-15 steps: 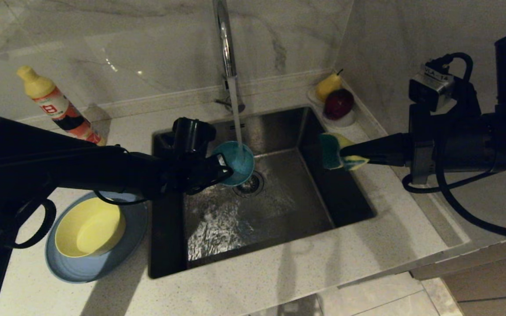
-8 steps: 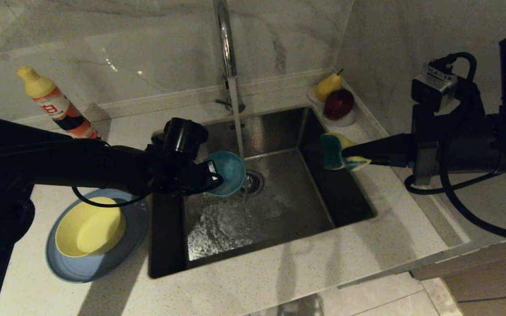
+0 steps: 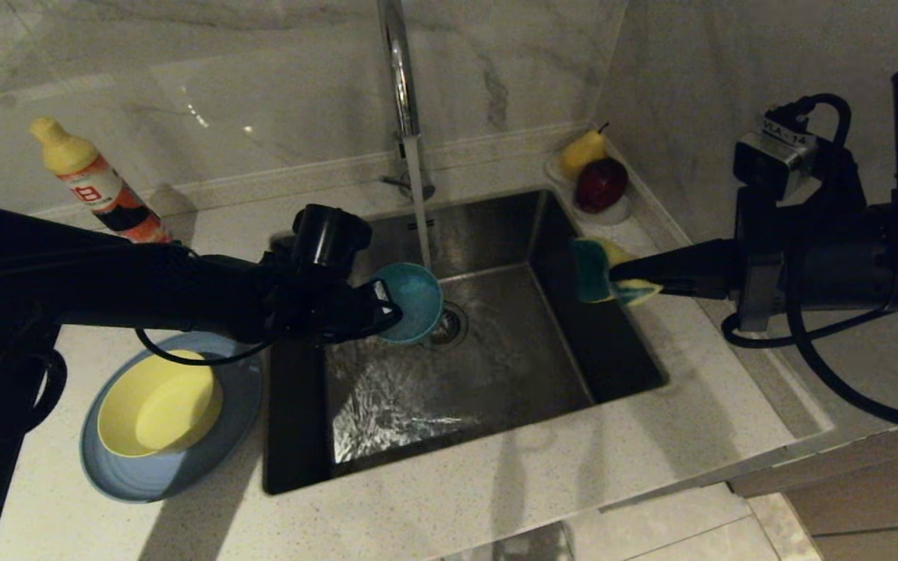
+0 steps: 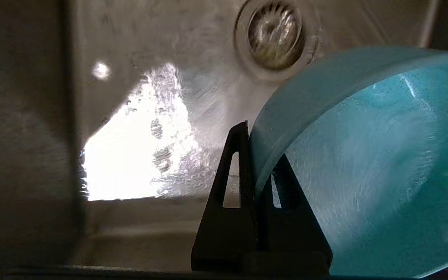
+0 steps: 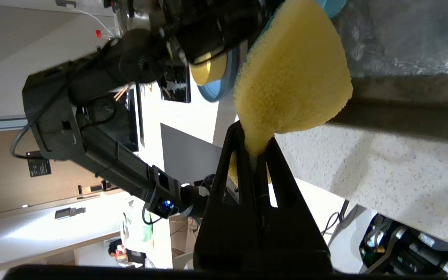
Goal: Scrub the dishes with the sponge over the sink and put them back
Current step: Rinse the bowl
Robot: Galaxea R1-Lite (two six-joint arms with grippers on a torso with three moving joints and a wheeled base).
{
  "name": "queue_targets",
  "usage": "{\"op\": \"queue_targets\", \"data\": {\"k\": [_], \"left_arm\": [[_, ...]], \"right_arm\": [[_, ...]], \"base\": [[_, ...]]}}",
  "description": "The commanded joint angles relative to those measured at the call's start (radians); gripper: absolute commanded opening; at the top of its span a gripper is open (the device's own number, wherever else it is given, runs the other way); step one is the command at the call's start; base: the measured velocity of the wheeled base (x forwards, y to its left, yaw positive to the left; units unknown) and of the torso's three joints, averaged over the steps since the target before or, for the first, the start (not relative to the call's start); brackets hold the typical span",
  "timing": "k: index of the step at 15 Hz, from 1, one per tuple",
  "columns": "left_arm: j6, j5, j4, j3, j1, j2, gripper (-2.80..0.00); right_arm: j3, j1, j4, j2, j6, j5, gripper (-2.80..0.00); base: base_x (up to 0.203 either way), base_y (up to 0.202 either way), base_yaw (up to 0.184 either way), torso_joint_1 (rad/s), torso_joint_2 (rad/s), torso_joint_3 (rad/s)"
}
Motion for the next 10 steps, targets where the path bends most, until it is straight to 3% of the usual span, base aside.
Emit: {"op": "queue_targets", "data": {"k": [1,10], "left_arm": [[-0.053,0.003,0.006,-0.044,0.0,0.035,-2.8],[-0.067,0.005,0.007,-0.058,0.023,0.043,-2.8]], "right_arm": [[0.025,0.0,0.0,-0.008,0.002,0.015,-2.8],[0.015,0.002,0.0,0.005,0.002,0.024,-2.8]], "base": [[0.0,0.0,0.0,0.0,0.0,0.0],[0.0,0.0,0.0,0.0,0.0,0.0]]}}
